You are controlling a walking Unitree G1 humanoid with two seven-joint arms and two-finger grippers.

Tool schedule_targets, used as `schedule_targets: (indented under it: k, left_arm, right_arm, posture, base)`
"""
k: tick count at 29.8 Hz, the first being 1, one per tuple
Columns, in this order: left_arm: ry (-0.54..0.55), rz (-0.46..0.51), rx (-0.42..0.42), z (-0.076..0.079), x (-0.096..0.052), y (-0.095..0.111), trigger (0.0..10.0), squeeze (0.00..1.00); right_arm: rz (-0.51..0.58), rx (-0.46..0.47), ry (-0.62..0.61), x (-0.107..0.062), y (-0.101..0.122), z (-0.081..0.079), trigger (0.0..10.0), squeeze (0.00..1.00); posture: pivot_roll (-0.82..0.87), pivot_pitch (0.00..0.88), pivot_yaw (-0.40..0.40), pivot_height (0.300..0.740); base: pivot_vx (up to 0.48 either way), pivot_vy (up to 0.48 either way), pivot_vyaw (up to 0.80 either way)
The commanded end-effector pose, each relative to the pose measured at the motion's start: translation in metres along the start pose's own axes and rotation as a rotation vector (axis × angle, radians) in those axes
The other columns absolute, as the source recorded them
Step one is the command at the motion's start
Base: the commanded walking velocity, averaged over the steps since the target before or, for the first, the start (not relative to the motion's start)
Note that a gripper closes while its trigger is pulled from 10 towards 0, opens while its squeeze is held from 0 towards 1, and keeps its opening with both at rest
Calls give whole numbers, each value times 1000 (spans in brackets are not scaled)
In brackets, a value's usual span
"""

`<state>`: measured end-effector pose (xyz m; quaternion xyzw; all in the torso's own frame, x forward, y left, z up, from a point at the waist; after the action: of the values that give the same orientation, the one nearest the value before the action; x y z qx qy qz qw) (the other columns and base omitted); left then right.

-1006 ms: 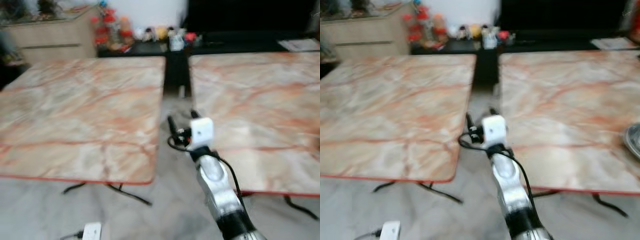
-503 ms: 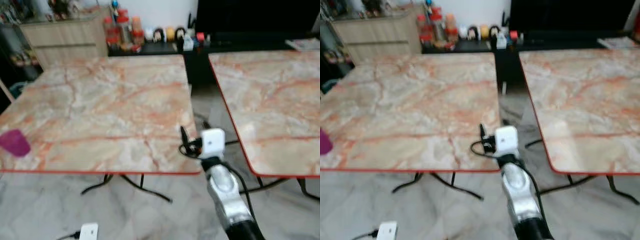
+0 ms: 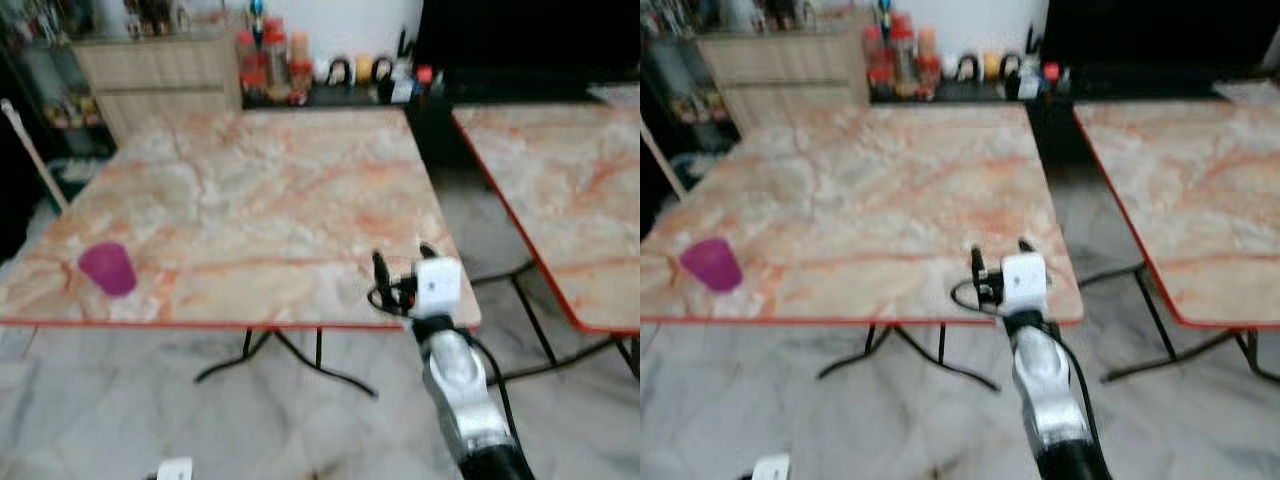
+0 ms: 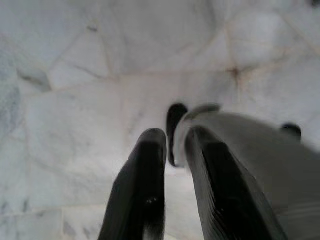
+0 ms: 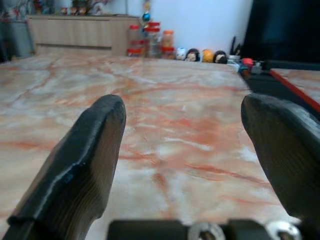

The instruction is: Setting the table

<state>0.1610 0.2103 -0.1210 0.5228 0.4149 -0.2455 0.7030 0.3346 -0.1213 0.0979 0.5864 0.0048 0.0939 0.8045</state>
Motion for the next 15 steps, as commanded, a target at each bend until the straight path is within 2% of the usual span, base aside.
schedule_targets:
  k: [1, 6, 11, 15]
  left_arm:
    - [25, -3, -17, -9, -1, -2, 10000, 0]
    - [25, -1, -20, -8, -1, -2, 10000, 0]
    - [22, 2, -27, -6, -1, -2, 10000, 0]
    - [23, 1, -30, -6, -1, -2, 10000, 0]
  right_arm:
    - [35, -10, 19, 2, 9, -7, 10000, 0]
    - [4, -26, 6, -5, -3, -1, 10000, 0]
    - [-66, -48, -28, -19, -28, 11, 10000, 0]
    - [-84, -56, -42, -24, -35, 15, 10000, 0]
  posture:
    - [-4, 0, 29, 740]
    - [-8, 0, 25, 740]
    - [-7, 0, 22, 740]
    - [-9, 0, 21, 740]
  base:
    - [0, 341, 0]
    - [0, 342, 0]
    - [0, 341, 0]
    - [0, 339, 0]
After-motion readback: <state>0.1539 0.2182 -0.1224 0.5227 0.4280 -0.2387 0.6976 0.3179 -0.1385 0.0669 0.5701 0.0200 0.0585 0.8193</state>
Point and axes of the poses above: a point about 5 cm out from each wrist's last joint towards the gripper, its own x axis pointing out of the wrist towards the gripper, its own y axis along the axis of the wrist's last joint, z = x × y, the point moved 3 cm from there along x, pointing out of the wrist towards the gripper, and after that the axes turned 13 degrees about -x, right-handed, at the moved point
